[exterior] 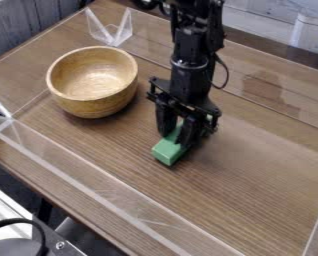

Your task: Put the green block in the brown bowl

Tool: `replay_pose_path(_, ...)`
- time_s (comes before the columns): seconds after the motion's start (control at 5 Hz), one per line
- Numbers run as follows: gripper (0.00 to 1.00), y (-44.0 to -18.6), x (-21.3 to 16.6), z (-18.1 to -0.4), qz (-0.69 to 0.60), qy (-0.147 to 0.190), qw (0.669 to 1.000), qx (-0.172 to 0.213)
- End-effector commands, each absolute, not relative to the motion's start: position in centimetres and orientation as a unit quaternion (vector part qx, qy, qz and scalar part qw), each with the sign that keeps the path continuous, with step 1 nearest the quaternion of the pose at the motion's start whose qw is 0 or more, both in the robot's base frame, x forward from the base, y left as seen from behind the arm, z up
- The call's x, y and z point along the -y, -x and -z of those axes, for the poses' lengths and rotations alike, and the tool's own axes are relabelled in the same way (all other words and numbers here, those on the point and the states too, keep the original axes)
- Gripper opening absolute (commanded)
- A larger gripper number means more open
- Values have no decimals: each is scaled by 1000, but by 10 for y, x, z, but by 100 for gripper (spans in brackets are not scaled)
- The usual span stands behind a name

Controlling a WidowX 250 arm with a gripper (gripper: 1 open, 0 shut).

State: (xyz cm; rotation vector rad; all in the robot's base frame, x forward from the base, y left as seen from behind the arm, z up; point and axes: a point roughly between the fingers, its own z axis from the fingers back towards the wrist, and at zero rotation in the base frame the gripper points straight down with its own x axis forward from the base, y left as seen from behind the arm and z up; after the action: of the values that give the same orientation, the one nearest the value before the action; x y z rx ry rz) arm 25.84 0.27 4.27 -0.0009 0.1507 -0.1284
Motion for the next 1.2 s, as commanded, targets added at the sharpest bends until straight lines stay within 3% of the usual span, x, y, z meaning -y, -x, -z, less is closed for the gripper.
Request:
replay_pose_path(0.0,0,-267,-5,-64,60,0,998,-37)
replay_pose_path(0.2,0,-267,-10,-80,56,3,998,-26)
replay_pose_path(0.6,0,-273,-19,-133,49,9,999,1)
replay_pose_path(0.8,0,-270,-18,-120,52,14,999,1)
replay_pose_path(1.0,100,-268,-16,-106,57,21,998,-2)
